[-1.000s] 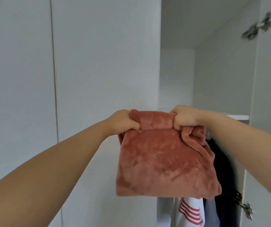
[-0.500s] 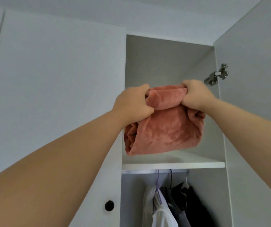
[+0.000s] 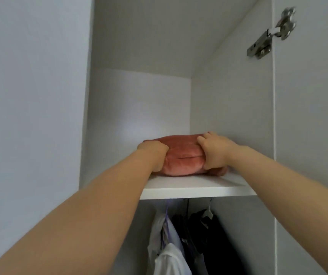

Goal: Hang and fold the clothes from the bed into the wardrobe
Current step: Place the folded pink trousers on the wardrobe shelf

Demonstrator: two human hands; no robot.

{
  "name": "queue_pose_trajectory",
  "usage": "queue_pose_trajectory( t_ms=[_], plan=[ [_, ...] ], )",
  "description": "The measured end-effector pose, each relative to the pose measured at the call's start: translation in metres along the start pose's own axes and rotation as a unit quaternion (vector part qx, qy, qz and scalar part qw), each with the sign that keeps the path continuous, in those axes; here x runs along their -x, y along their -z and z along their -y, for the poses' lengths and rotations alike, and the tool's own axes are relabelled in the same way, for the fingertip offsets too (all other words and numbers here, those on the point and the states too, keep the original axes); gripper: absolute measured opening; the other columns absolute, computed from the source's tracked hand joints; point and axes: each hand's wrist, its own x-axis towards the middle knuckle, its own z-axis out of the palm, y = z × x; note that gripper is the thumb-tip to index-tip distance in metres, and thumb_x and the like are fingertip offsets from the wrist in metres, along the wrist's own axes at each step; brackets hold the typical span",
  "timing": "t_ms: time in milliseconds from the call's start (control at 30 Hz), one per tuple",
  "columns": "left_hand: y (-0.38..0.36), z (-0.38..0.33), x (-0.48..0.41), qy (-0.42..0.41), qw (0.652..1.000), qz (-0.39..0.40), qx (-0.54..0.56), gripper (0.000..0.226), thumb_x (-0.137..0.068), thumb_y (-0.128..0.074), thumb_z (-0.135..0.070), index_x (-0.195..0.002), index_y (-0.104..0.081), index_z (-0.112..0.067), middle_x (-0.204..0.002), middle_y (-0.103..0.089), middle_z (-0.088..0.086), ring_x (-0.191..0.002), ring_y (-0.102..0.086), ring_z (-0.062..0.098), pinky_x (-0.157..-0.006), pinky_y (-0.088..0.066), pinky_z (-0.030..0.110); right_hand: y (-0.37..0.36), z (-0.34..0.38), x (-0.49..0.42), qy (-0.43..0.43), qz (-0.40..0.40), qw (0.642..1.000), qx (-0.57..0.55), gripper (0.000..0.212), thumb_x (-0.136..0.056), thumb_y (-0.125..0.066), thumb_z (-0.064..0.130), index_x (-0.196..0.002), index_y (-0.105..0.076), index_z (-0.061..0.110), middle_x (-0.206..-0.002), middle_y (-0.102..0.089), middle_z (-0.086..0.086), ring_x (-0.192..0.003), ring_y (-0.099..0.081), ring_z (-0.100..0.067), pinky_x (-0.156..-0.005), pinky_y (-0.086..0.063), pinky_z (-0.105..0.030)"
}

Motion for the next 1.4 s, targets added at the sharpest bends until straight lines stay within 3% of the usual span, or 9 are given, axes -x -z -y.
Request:
queue_pose_trajectory(
  t_ms=[233, 467, 567, 667, 800, 900, 1000, 1233, 1400],
  plan=[
    [-0.002, 0.009, -0.053, -0.017, 0.992, 0.122, -0.015, 0.062, -0.086, -0.068, -0.025, -0.14, -0.038, -0.015, -0.135, -0.044, -0.007, -0.123, -0.047, 0.023, -0.099, -0.035, 0.027, -0.006, 0.007, -0.06, 0.046, 0.094, 0.993, 0.051, 0.098, -0.063, -0.077, 0.052, -0.14, -0.027, 0.018, -0.129, -0.044, -0.008, -0.117, -0.05, -0.03, -0.092, -0.046, -0.039],
    [-0.044, 0.064, -0.08, 0.058, 0.983, 0.142, 0.105, 0.077, -0.085, -0.065, -0.043, -0.145, -0.023, -0.02, -0.143, -0.044, 0.01, -0.125, -0.047, 0.027, -0.104, -0.038, 0.036, -0.031, 0.004, -0.133, 0.044, 0.148, 0.979, 0.132, 0.091, -0.077, -0.071, 0.048, -0.147, -0.024, 0.015, -0.132, -0.052, -0.012, -0.116, -0.055, -0.029, -0.088, -0.044, -0.034],
    [-0.064, 0.093, -0.074, 0.121, 0.963, 0.219, 0.103, 0.081, -0.088, -0.054, -0.057, -0.151, -0.015, -0.025, -0.155, -0.029, 0.003, -0.139, -0.033, 0.024, -0.114, -0.025, 0.037, -0.06, 0.008, -0.152, 0.054, 0.11, 0.963, 0.24, 0.057, -0.093, -0.054, 0.035, -0.143, -0.035, 0.014, -0.134, -0.053, -0.008, -0.119, -0.055, -0.028, -0.091, -0.046, -0.038],
    [-0.075, 0.107, -0.071, 0.152, 0.947, 0.272, 0.081, 0.07, -0.092, -0.042, -0.061, -0.148, -0.03, -0.021, -0.153, -0.033, 0.004, -0.138, -0.034, 0.023, -0.114, -0.025, 0.035, -0.089, 0.014, -0.165, 0.023, 0.104, 0.957, 0.269, 0.035, -0.099, -0.043, 0.011, -0.132, -0.052, 0.012, -0.136, -0.054, -0.007, -0.123, -0.053, -0.028, -0.093, -0.047, -0.04],
    [-0.077, 0.102, -0.076, 0.121, 0.945, 0.294, 0.072, 0.055, -0.098, -0.034, -0.054, -0.127, -0.053, -0.012, -0.126, -0.057, 0.008, -0.104, -0.057, 0.022, -0.083, -0.044, 0.029, -0.117, 0.015, -0.165, -0.067, 0.16, 0.974, 0.144, 0.064, -0.096, -0.05, 0.015, -0.148, -0.016, -0.002, -0.145, -0.041, -0.017, -0.13, -0.045, -0.034, -0.102, -0.041, -0.044],
    [-0.077, 0.099, -0.078, 0.116, 0.943, 0.302, 0.07, 0.053, -0.099, -0.033, -0.053, -0.124, -0.055, -0.012, -0.121, -0.058, 0.008, -0.091, -0.055, 0.02, -0.059, -0.039, 0.025, -0.123, 0.011, -0.162, -0.017, 0.025, 0.988, 0.151, 0.046, -0.094, -0.045, 0.011, -0.137, -0.035, 0.0, -0.127, -0.056, -0.014, -0.112, -0.058, -0.031, -0.079, -0.047, -0.038],
    [-0.08, 0.098, -0.08, 0.114, 0.945, 0.302, 0.057, 0.053, -0.099, -0.032, -0.052, -0.123, -0.055, -0.011, -0.124, -0.056, 0.006, -0.106, -0.054, 0.022, -0.079, -0.041, 0.027, -0.124, 0.02, -0.157, 0.095, -0.089, 0.981, 0.143, 0.025, -0.091, -0.049, 0.01, -0.116, -0.047, 0.009, -0.111, -0.058, -0.009, -0.099, -0.058, -0.029, -0.061, -0.036, -0.034],
    [-0.085, 0.098, -0.084, 0.113, 0.945, 0.301, 0.052, 0.053, -0.098, -0.031, -0.054, -0.124, -0.055, -0.014, -0.135, -0.05, 0.006, -0.123, -0.047, 0.023, -0.106, -0.034, 0.037, -0.128, 0.032, -0.155, 0.255, -0.197, 0.918, 0.229, 0.041, -0.092, -0.028, 0.011, -0.116, -0.061, 0.015, -0.127, -0.057, -0.013, -0.111, -0.057, -0.029, -0.09, -0.047, -0.041],
    [-0.088, 0.098, -0.085, 0.104, 0.95, 0.292, 0.044, 0.057, -0.1, -0.028, -0.051, -0.135, -0.048, -0.011, -0.144, -0.042, 0.008, -0.131, -0.041, 0.025, -0.108, -0.03, 0.038, -0.134, 0.034, -0.165, 0.37, -0.27, 0.851, 0.258, 0.013, -0.086, -0.057, 0.006, -0.087, -0.066, 0.015, -0.113, -0.065, -0.014, -0.1, -0.063, -0.029, -0.093, -0.048, -0.048]
  ],
)
